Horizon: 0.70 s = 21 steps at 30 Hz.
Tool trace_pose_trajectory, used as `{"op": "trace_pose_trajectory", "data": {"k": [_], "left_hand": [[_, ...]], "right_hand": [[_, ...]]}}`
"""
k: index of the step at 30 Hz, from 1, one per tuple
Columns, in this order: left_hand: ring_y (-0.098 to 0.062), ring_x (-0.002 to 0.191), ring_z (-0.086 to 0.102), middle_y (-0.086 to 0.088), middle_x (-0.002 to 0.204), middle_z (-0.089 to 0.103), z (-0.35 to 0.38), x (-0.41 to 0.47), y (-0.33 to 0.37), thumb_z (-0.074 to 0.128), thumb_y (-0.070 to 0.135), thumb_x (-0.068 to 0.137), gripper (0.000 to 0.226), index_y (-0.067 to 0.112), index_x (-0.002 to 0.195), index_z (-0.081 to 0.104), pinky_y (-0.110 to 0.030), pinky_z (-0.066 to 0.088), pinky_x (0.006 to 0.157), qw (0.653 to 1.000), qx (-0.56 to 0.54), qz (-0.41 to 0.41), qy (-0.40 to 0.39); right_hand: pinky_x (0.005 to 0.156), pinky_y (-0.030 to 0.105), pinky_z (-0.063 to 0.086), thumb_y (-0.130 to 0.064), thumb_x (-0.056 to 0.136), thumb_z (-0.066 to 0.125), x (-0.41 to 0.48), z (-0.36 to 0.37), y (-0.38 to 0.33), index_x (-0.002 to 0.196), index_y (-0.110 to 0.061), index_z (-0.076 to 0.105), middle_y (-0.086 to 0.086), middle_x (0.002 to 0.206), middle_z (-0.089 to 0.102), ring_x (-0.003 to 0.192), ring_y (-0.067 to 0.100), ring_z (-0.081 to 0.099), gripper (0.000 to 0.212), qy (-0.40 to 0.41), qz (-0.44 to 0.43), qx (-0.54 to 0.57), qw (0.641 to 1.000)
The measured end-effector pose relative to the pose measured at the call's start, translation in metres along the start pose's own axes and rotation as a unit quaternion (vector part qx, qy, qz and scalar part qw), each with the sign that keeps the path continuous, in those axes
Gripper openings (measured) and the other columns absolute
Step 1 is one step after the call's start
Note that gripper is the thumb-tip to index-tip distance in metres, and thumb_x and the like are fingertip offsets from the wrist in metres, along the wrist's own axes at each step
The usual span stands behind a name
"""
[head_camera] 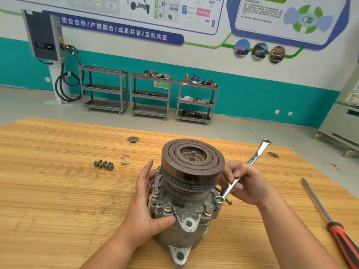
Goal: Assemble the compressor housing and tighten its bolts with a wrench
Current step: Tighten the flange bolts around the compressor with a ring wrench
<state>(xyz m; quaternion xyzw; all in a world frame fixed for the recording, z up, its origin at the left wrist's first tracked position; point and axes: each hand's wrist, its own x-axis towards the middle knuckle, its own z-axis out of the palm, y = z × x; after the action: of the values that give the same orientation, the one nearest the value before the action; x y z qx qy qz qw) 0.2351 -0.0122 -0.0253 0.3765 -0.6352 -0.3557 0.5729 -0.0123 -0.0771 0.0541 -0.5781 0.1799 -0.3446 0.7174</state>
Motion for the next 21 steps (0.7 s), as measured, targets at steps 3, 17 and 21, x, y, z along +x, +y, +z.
{"op": "trace_pose_trajectory", "data": {"k": [3,17,21], "left_hand": [[0.0,0.128,0.044,0.021,0.136,0.042,0.0,0.0,-0.001,0.072,0.084,0.039,0.118,0.06,0.139,0.014,-0.024,0.04,0.099,1.0,-0.001,0.0,0.001],[-0.003,0.129,0.044,0.008,0.14,0.041,-0.001,-0.001,-0.001,0.072,0.084,0.039,0.12,0.06,0.14,0.013,-0.028,0.04,0.101,1.0,0.004,0.001,0.007],[0.001,0.127,0.045,0.011,0.138,0.042,0.001,0.0,-0.001,0.072,0.084,0.04,0.122,0.054,0.142,0.012,-0.011,0.042,0.094,1.0,-0.003,0.005,0.007]], "right_hand": [[0.041,0.017,0.024,-0.024,0.054,0.072,-0.01,0.005,0.005,0.054,-0.011,0.06,-0.003,0.041,0.042,0.047,0.01,0.027,0.018,0.053,-0.012,0.021,0.998],[0.034,0.009,0.029,-0.006,0.072,0.054,-0.063,0.129,0.062,0.061,-0.006,0.059,0.014,0.045,0.059,0.035,0.005,0.043,0.012,0.474,-0.206,-0.145,0.844],[0.039,0.007,0.034,-0.014,0.064,0.049,-0.066,0.134,0.062,0.076,-0.007,0.067,0.014,0.063,0.069,0.046,0.002,0.052,0.023,0.463,-0.257,-0.148,0.836]]}}
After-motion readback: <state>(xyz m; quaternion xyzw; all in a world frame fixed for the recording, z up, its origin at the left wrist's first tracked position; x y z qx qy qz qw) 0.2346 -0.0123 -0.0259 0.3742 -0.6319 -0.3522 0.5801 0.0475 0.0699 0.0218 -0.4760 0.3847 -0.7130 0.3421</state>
